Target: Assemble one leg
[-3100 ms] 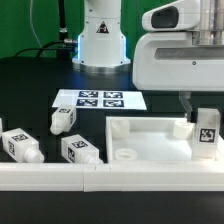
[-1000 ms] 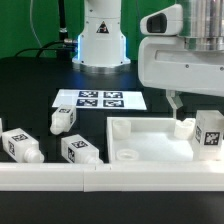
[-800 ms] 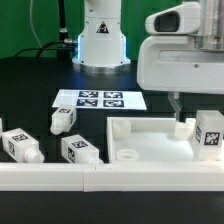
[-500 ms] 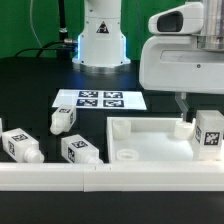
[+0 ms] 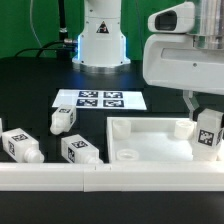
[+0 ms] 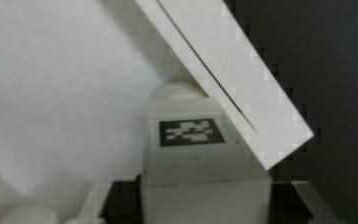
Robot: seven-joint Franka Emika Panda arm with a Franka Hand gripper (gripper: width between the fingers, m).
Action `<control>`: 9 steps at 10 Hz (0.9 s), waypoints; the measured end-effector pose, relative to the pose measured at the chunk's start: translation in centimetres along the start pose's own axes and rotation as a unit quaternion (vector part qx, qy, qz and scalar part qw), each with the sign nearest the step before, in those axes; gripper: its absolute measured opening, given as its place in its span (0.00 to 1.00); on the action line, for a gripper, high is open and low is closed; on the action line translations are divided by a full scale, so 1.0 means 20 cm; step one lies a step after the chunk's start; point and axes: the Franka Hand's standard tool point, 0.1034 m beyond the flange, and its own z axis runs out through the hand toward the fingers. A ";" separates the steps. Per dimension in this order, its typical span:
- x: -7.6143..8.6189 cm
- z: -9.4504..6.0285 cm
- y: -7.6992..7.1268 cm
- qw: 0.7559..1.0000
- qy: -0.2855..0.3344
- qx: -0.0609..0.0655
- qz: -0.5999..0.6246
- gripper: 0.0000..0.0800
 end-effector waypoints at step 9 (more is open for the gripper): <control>0.01 0.00 0.00 0.904 -0.020 0.025 0.427 0.36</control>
Offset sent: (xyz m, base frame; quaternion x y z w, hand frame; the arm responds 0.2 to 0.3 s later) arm 0.0158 0.0098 -0.0050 0.0821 0.0095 0.3646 0.9275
